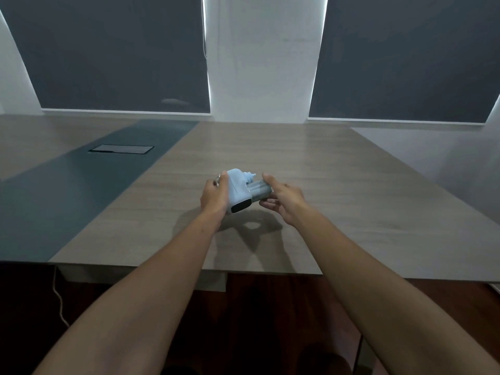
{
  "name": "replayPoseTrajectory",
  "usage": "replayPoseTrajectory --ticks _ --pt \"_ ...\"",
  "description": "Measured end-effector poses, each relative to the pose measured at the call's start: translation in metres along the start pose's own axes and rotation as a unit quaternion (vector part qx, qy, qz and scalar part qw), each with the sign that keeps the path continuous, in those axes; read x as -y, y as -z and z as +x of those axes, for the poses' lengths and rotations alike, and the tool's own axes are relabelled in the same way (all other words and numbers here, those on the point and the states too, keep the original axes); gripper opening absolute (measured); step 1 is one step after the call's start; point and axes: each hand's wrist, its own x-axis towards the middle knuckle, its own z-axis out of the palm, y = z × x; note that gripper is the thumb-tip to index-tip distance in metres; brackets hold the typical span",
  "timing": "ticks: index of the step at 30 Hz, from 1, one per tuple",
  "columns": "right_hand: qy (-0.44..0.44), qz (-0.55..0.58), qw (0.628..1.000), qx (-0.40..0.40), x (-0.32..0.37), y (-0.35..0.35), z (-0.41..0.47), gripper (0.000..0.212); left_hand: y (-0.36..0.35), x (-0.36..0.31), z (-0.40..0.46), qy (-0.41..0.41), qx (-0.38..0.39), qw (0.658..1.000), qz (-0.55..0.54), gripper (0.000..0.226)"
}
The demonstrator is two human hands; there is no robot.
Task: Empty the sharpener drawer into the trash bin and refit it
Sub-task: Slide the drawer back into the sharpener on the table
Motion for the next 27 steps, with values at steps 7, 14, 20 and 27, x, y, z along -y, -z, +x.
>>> replayPoseTrajectory --ticks 7,14,20,27 --pt "0.001 -0.037 0.999 0.010 -0.012 -0.021 -0.004 0.051 0.001 -0.009 -0.006 -0.016 0.024 1.000 -0.003 0.056" --pt "-0.012 -0.093 0.996 0.011 -0.013 -0.029 -0.012 0.056 0.021 -0.006 -0.004 -0.009 0.007 1.000 0.003 0.060" --pt "-0.044 -0.110 0.990 0.081 -0.017 -0.057 -0.023 0.057 0.060 -0.002 -0.007 -0.022 -0.014 1.000 -0.014 0.048" --pt "-0.049 -0.133 0.980 0.139 -0.029 -0.109 -0.041 0.055 0.128 0.006 -0.008 -0.054 -0.084 0.995 0.013 0.052"
